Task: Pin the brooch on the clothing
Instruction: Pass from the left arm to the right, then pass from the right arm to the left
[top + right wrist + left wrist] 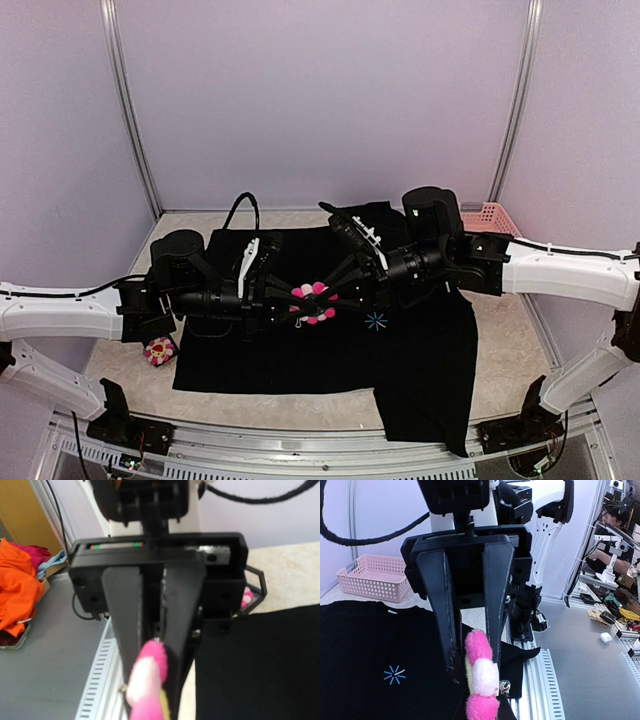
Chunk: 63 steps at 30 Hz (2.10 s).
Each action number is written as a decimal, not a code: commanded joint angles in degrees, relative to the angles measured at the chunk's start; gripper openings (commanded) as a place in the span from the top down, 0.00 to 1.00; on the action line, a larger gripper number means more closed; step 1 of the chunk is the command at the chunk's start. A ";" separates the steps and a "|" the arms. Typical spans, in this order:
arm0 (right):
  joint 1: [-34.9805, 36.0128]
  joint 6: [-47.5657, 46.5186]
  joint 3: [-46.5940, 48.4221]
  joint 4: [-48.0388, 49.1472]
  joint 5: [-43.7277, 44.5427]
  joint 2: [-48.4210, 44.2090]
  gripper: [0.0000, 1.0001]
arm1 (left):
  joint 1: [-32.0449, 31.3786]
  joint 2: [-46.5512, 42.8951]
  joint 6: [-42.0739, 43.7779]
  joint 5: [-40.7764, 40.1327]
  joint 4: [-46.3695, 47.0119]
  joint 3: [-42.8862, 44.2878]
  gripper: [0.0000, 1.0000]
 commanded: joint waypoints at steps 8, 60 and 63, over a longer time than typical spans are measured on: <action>0.54 2.10 -1.01 3.73 -1.49 2.19 1.00 | 1.42 -0.08 -1.64 -2.79 2.81 2.20 1.00; 0.34 15.04 -6.59 23.73 4.58 0.69 1.00 | 5.36 0.58 -10.19 4.84 16.15 -4.38 1.00; 0.36 13.77 -6.09 19.60 9.39 -0.37 0.97 | 5.49 0.39 -10.67 2.96 15.43 -4.47 1.00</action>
